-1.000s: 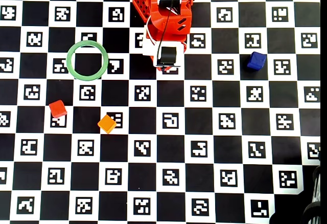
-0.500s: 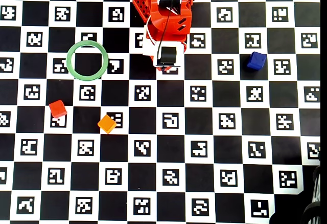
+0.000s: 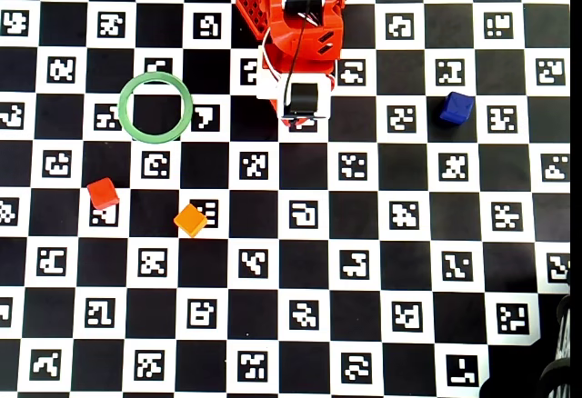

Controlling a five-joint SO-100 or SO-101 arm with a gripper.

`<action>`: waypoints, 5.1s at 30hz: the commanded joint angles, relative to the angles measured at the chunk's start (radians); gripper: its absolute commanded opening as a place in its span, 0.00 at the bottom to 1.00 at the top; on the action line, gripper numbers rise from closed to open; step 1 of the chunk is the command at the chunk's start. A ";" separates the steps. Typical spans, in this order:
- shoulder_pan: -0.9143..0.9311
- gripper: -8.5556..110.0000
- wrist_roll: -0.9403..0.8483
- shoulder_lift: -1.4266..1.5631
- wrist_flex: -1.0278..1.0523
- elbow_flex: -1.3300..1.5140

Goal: Grab the red cube then put it in the green circle then put the blue cube on top and finally the orange cube on top

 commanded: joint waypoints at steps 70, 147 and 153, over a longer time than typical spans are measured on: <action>0.864 0.43 0.637 -2.082 0.586 -2.507; 0.879 0.45 0.584 -2.364 -0.025 -2.042; 0.871 0.45 0.511 -2.365 -0.032 -2.036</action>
